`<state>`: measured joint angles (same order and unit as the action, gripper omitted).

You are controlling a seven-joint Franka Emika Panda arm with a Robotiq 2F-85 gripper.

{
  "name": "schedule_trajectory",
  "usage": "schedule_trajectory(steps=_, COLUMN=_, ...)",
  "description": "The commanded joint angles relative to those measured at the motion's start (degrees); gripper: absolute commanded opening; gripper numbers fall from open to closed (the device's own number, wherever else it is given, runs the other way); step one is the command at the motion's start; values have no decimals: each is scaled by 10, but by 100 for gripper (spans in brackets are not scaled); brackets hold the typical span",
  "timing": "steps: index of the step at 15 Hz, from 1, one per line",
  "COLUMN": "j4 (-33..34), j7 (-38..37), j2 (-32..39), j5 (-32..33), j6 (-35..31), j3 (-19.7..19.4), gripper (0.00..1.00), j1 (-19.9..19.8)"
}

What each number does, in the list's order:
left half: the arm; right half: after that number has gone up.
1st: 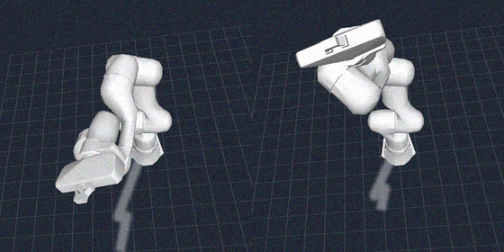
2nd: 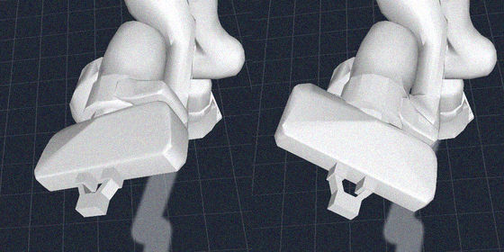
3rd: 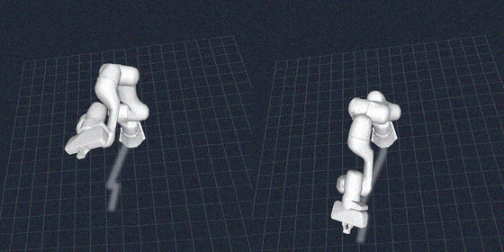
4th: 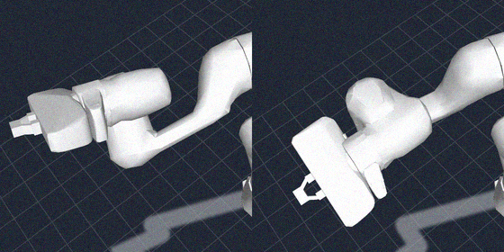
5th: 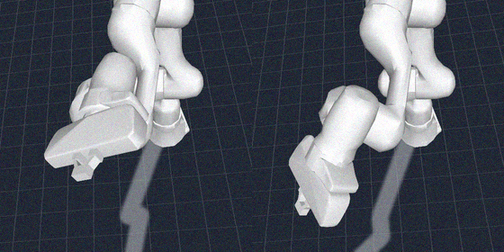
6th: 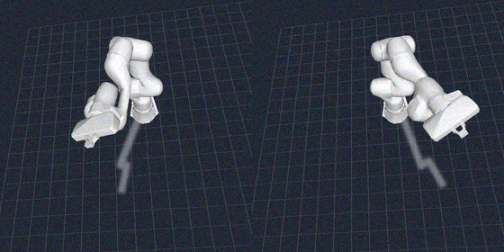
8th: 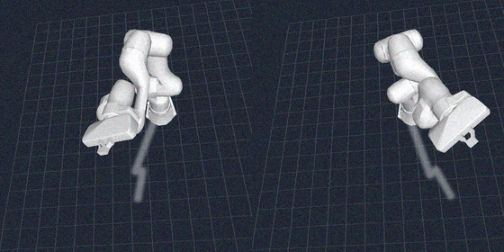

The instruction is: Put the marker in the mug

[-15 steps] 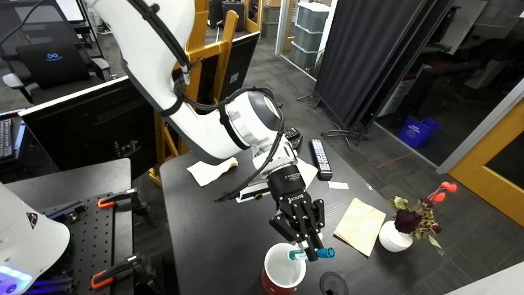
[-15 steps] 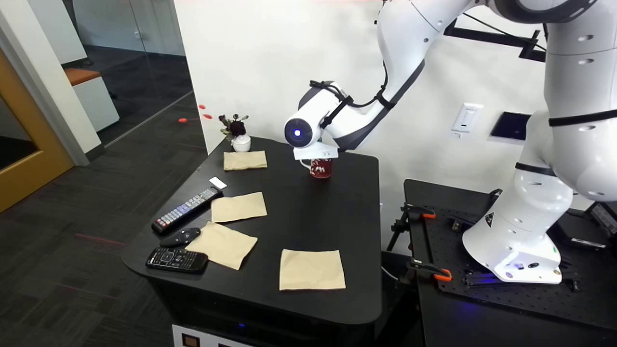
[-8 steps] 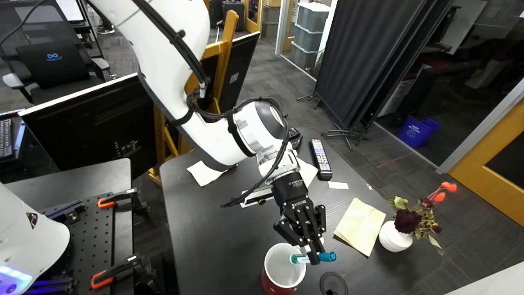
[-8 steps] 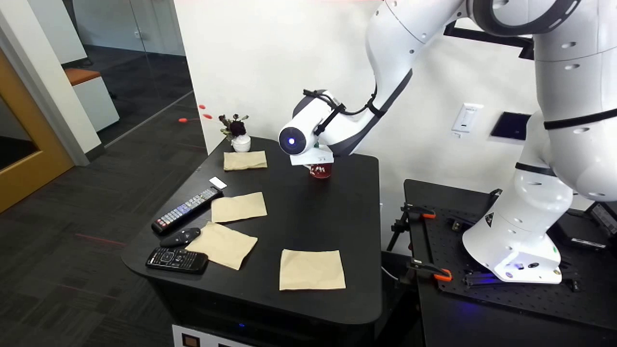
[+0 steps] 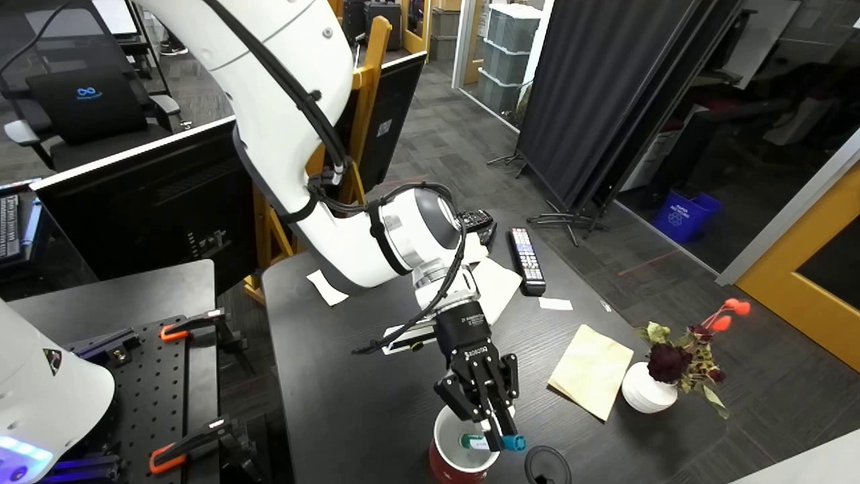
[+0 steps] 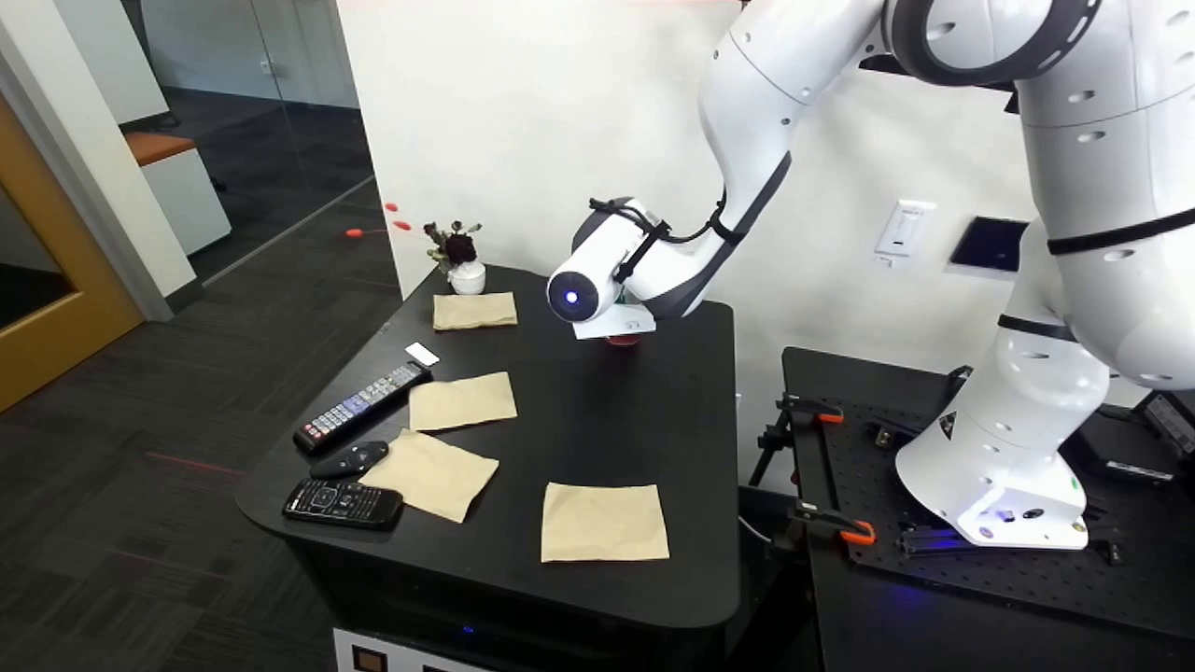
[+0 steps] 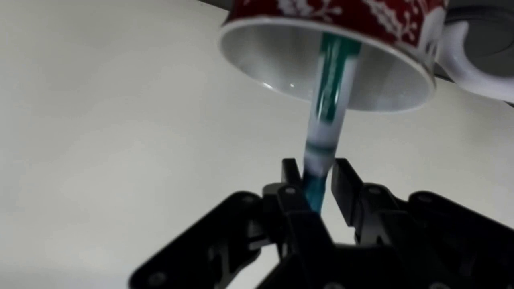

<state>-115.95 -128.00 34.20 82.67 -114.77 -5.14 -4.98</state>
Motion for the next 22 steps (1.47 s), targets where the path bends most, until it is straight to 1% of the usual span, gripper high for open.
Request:
schedule_trajectory(steps=1, j4=-20, j7=-17, j2=-9, j5=13, j6=2, j3=-3, gripper=59, j1=-8)
schedule_trajectory(steps=6, j4=-37, j7=-31, j2=-20, j5=29, j6=-4, j3=-11, gripper=97, j1=-21)
schedule_trajectory(steps=7, j4=-38, j7=-32, j2=-23, j5=33, j6=-4, j3=-12, gripper=100, j1=-24)
schedule_trajectory(steps=12, j4=-38, j7=-34, j2=-49, j5=46, j6=-10, j3=-9, gripper=100, j1=-31)
schedule_trajectory(steps=13, j4=-28, j7=-26, j2=-53, j5=38, j6=-3, j3=-2, gripper=100, j1=-24)
schedule_trajectory(steps=16, j4=-22, j7=-18, j2=-77, j5=37, j6=-6, j3=11, gripper=100, j1=-17)
schedule_trajectory(steps=20, j4=-8, j7=-1, j2=-103, j5=31, j6=-23, j3=29, gripper=100, j1=-8)
schedule_trajectory(steps=21, j4=-8, j7=-14, j2=-84, j5=31, j6=-5, j3=24, gripper=100, j1=-7)
schedule_trajectory(steps=22, j4=-6, j7=-13, j2=-90, j5=31, j6=-9, j3=27, gripper=100, j1=-4)
